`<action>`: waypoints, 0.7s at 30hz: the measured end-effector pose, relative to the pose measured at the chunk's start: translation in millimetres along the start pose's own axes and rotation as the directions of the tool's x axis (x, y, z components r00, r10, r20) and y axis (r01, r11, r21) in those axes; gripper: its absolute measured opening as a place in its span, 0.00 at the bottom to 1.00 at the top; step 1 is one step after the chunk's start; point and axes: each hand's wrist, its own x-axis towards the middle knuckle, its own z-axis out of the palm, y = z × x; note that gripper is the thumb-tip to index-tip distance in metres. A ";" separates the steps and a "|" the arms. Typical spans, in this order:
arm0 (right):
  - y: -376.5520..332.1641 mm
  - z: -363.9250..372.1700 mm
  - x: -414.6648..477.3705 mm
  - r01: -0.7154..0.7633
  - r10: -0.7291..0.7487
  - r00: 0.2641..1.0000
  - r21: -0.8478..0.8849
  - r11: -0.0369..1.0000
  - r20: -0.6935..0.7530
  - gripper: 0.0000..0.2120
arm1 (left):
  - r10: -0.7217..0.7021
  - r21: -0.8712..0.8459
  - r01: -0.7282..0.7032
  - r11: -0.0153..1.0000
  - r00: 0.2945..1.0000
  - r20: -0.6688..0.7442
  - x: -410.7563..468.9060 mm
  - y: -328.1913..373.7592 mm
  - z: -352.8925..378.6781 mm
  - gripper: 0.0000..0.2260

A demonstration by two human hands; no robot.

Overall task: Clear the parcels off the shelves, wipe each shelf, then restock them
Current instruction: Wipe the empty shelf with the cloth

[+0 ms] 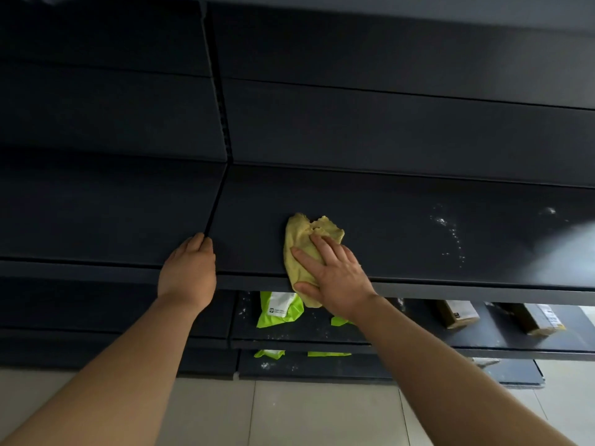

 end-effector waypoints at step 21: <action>72.0 1.2 -56.0 -0.084 0.082 0.996 0.059 0.995 0.024 0.32 | 0.039 0.088 -0.038 0.995 0.999 -0.011 -14.2 61.0 0.9 0.29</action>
